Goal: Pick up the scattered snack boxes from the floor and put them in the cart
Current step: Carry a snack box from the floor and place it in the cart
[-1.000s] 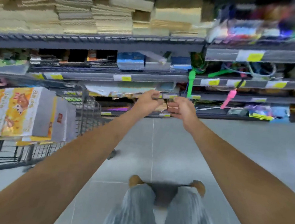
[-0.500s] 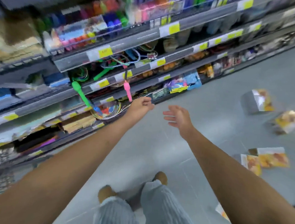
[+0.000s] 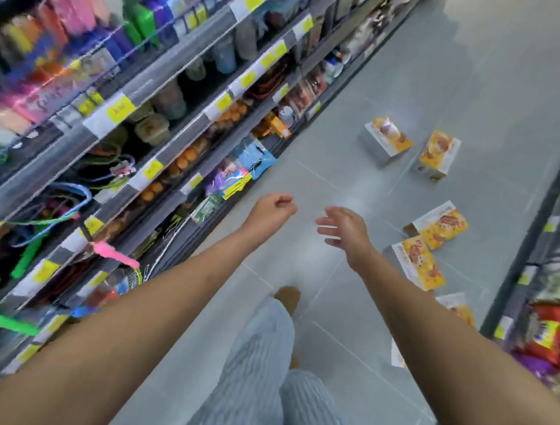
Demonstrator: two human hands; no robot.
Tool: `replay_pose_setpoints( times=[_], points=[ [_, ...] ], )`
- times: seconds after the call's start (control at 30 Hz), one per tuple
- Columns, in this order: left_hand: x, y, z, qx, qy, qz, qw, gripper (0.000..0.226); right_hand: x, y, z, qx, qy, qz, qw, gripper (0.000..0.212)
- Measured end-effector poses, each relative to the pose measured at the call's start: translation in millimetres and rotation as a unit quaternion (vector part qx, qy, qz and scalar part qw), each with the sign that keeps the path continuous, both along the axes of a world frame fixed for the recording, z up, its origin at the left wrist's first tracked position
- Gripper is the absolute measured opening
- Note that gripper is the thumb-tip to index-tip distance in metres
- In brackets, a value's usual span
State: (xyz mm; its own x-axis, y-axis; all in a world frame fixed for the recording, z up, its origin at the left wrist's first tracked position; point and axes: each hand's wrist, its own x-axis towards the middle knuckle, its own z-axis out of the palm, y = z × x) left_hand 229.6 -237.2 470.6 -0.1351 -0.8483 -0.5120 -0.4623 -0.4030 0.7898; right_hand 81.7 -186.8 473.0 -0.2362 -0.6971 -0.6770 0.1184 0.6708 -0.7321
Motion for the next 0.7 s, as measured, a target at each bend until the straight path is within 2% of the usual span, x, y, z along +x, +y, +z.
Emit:
replay_pose_setpoints(
  times=[0.17, 0.33, 0.57, 0.7],
  points=[
    [-94.9, -41.1, -25.6, 0.015, -0.016, -0.128, 0.991, 0.034, -78.8, -10.5, -30.5, 0.012, -0.002, -0.117, 0.993, 0.012],
    [-176.3, -40.5, -41.7, 0.039, -0.008, -0.241, 0.970, 0.036, -136.5, 6.6, -50.7, 0.022, -0.005, -0.215, 0.976, 0.013],
    [-300.5, 10.3, -62.8, 0.102, -0.021, -0.350, 0.931, 0.035, -232.3, 74.9, -85.8, 0.066, -0.007, -0.331, 0.941, 0.015],
    [-361.4, 51.2, -75.8, 0.121, -0.046, -0.383, 0.914, 0.030, -282.6, 123.9, -109.5, 0.093, -0.023, -0.360, 0.928, 0.016]
  ],
)
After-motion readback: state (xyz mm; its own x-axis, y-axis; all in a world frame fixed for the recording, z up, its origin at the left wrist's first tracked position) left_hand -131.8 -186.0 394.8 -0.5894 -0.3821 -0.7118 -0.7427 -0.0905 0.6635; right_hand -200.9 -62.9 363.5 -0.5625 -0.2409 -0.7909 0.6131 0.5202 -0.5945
